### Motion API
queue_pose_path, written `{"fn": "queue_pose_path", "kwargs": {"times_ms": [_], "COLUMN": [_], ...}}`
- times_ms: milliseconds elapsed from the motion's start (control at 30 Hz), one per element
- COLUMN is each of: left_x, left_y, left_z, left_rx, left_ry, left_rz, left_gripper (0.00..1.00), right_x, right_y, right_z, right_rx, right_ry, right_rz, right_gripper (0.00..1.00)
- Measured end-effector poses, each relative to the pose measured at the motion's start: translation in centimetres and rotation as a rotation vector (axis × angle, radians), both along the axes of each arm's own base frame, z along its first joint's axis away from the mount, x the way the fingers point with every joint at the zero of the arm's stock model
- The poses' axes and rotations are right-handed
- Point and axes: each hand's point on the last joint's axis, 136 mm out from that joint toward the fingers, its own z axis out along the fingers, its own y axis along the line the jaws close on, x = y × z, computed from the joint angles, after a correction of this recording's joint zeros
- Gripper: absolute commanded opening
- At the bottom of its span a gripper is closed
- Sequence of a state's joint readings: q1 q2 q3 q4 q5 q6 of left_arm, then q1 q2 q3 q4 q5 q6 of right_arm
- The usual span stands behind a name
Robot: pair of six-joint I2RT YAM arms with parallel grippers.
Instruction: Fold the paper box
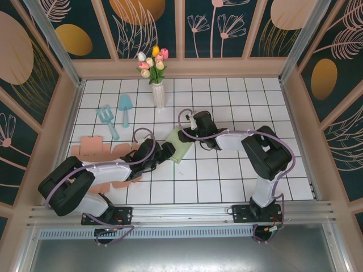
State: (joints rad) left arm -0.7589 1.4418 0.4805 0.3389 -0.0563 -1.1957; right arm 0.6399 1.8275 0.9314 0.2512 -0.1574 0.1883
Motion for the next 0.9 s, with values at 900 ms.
{"fn": "queue_pose_path", "kwargs": {"times_ms": [900], "left_x": [18.6], "left_y": [-11.3], "left_z": [5.4], "left_rx": [0.160], "left_ry": [-0.227], "left_rz": [-0.022], "left_gripper": [0.85], "right_x": [5.4], "right_y": [-12.6], "right_z": [2.9], "right_rx": [0.171], "right_ry": [-0.021], "right_rz": [-0.405], "right_gripper": [0.59]}}
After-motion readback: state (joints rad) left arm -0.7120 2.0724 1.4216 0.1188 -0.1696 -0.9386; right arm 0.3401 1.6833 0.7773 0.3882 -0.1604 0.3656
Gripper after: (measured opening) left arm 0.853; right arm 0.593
